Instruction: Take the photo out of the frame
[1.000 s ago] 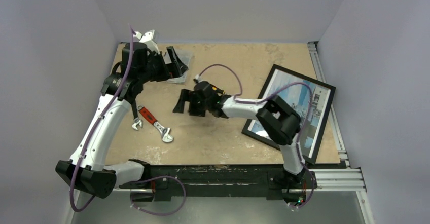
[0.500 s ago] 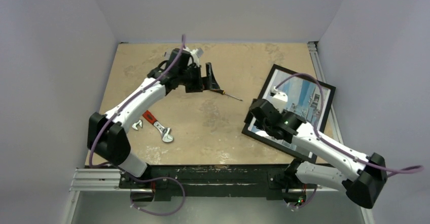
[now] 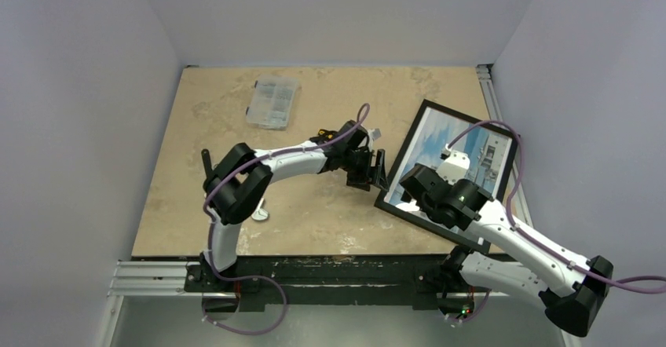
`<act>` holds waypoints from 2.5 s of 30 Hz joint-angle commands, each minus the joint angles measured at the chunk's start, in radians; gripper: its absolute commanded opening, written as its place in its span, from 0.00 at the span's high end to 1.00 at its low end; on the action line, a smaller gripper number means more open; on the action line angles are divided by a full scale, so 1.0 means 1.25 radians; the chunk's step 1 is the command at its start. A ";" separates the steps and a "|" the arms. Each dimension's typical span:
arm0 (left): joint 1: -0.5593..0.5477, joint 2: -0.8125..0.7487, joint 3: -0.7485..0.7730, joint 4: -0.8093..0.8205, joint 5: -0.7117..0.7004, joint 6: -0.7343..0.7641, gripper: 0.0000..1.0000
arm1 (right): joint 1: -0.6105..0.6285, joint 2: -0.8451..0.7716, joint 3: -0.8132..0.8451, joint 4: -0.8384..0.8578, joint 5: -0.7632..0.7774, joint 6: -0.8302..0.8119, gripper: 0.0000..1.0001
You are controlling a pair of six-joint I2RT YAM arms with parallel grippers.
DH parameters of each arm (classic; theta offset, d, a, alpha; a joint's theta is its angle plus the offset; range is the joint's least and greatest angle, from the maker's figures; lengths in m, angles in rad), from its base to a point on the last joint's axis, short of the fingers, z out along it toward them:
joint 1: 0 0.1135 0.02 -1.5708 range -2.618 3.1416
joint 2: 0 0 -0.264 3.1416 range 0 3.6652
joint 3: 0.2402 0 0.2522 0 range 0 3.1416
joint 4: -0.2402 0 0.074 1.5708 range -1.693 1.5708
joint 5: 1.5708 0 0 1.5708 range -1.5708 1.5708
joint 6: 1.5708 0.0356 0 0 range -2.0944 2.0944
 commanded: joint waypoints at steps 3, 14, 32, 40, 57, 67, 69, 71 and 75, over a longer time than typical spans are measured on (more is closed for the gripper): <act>-0.052 0.080 0.054 0.075 -0.015 -0.039 0.36 | 0.001 -0.048 0.042 -0.029 0.019 -0.015 0.01; -0.079 0.132 0.114 0.003 -0.116 0.023 0.47 | 0.001 -0.165 -0.001 0.023 0.021 -0.019 0.02; -0.076 0.129 0.128 -0.084 -0.213 0.076 0.88 | -0.097 0.022 0.021 0.100 -0.049 -0.042 0.01; -0.006 -0.007 -0.009 -0.024 -0.100 -0.020 0.62 | -0.257 0.163 0.094 0.223 -0.193 -0.243 0.01; 0.059 -0.291 -0.164 -0.042 -0.048 0.004 0.29 | -0.271 0.592 0.292 0.262 -0.309 -0.257 0.67; 0.059 -0.298 -0.173 -0.037 -0.056 0.014 0.28 | -0.272 0.680 0.316 0.290 -0.325 -0.255 0.64; 0.059 -0.293 -0.175 -0.035 -0.052 0.012 0.28 | -0.272 0.690 0.316 0.289 -0.323 -0.251 0.65; 0.059 -0.289 -0.175 -0.032 -0.049 0.012 0.28 | -0.272 0.697 0.315 0.289 -0.323 -0.245 0.66; 0.059 -0.286 -0.179 -0.025 -0.050 0.010 0.27 | -0.272 0.703 0.305 0.299 -0.328 -0.234 0.69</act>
